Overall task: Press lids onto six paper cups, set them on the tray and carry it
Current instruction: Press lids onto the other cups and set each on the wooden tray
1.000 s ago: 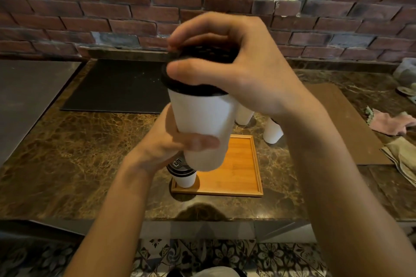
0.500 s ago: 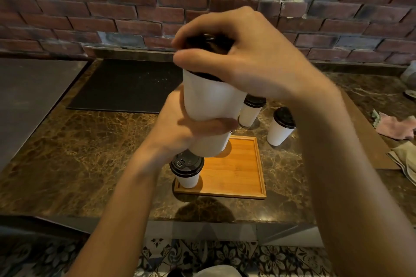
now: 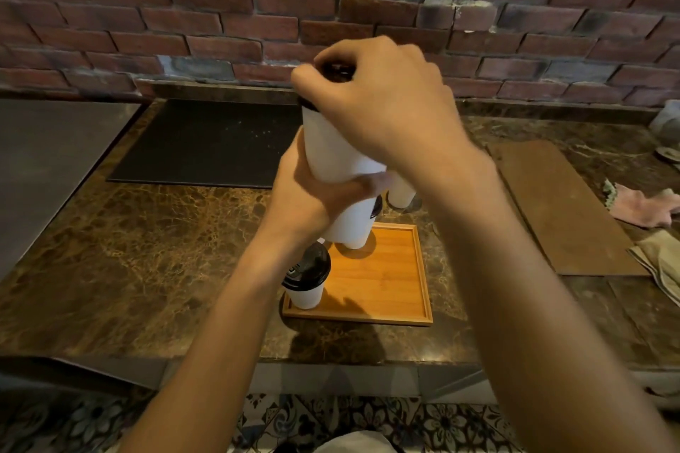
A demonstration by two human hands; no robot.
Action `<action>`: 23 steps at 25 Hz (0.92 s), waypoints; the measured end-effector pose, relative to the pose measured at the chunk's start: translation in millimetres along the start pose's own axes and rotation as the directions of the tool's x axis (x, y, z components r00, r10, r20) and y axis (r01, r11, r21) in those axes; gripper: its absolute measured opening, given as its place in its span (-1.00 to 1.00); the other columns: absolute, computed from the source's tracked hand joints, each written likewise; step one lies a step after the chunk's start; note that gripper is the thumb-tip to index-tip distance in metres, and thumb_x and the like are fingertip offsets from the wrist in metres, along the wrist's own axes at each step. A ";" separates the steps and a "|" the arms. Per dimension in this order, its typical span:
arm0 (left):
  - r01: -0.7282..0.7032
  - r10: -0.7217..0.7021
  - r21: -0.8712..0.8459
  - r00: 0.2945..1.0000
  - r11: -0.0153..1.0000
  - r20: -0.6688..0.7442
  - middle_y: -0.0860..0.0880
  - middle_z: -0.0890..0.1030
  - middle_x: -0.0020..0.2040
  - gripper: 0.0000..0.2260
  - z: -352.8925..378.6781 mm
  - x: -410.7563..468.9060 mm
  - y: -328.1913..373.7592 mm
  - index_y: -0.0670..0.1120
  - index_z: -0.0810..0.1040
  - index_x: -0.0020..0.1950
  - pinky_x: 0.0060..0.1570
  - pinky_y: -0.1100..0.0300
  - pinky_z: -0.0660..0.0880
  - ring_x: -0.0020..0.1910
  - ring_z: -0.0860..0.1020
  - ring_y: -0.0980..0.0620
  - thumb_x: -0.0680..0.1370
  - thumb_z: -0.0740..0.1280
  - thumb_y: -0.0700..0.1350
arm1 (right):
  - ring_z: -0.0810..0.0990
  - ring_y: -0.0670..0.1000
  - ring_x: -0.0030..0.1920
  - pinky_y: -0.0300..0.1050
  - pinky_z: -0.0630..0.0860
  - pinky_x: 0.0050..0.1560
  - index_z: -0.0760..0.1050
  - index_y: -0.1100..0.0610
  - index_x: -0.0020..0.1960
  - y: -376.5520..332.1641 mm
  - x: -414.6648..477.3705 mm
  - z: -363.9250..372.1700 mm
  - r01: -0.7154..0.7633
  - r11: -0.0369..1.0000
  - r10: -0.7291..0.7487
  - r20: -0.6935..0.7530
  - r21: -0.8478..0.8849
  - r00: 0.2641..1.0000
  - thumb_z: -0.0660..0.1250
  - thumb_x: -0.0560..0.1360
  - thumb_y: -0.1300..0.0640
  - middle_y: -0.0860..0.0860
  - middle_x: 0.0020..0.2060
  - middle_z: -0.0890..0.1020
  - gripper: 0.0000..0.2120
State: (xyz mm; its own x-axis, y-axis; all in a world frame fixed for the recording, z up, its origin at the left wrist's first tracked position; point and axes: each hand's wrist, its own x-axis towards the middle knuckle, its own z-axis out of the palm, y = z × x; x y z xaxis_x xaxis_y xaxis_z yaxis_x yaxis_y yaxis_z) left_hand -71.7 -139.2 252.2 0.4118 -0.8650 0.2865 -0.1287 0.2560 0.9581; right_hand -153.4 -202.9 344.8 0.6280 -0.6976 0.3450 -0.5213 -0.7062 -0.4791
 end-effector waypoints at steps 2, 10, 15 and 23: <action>-0.004 0.006 0.039 0.999 0.999 -0.052 0.13 0.58 -0.01 -0.32 4.2 1.3 0.3 0.02 0.41 0.21 -0.27 0.47 0.49 -0.08 0.57 0.33 0.14 0.51 0.14 | 0.54 -0.02 -0.07 -0.09 0.44 -0.17 0.59 -0.10 0.13 -7.4 0.5 4.8 -0.025 0.997 0.021 -0.065 -0.070 0.998 0.18 0.53 -0.30 -0.12 -0.11 0.58 -0.61; -0.045 0.053 -0.106 0.995 0.993 0.079 0.22 0.63 0.00 -0.46 -12.1 -0.3 12.7 0.14 0.44 0.18 -0.13 0.35 0.54 0.03 0.61 0.19 0.26 0.53 -0.04 | 0.44 -0.21 0.36 -0.24 0.47 0.28 0.25 -0.04 0.54 38.7 -36.7 -10.0 0.024 0.811 0.006 -0.050 0.584 0.999 0.28 0.39 -0.38 -0.11 0.43 0.44 -0.19; -0.012 0.037 -0.135 0.982 0.991 0.183 0.11 0.64 0.03 -0.42 -10.8 -3.8 16.5 -0.02 0.45 0.26 -0.11 0.30 0.55 0.05 0.61 0.11 0.27 0.51 -0.10 | 0.56 -0.21 0.23 -0.25 0.55 0.15 0.36 0.00 0.47 48.6 -79.5 13.6 -0.191 0.677 0.126 0.144 0.711 0.982 0.26 0.22 -0.57 -0.17 0.25 0.59 -0.02; -0.014 0.016 -0.045 0.999 0.999 0.044 0.12 0.63 -0.02 -0.47 16.1 -19.0 0.2 0.05 0.42 0.15 -0.11 0.37 0.53 0.01 0.61 0.23 0.26 0.52 -0.16 | 0.58 -0.29 0.02 -0.37 0.57 -0.16 0.33 -0.10 0.32 35.5 -89.6 34.3 -0.282 0.756 0.305 0.063 0.590 0.950 0.46 0.17 -0.40 -0.24 0.04 0.57 -0.18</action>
State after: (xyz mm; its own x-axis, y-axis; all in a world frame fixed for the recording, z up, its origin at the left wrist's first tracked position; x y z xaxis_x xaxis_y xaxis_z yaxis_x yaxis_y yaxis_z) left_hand -94.1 -129.7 246.9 0.3696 -0.8790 0.3013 -0.0939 0.2873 0.9532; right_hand -208.3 -161.4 269.2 0.4741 -0.8706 0.1312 -0.2301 -0.2663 -0.9360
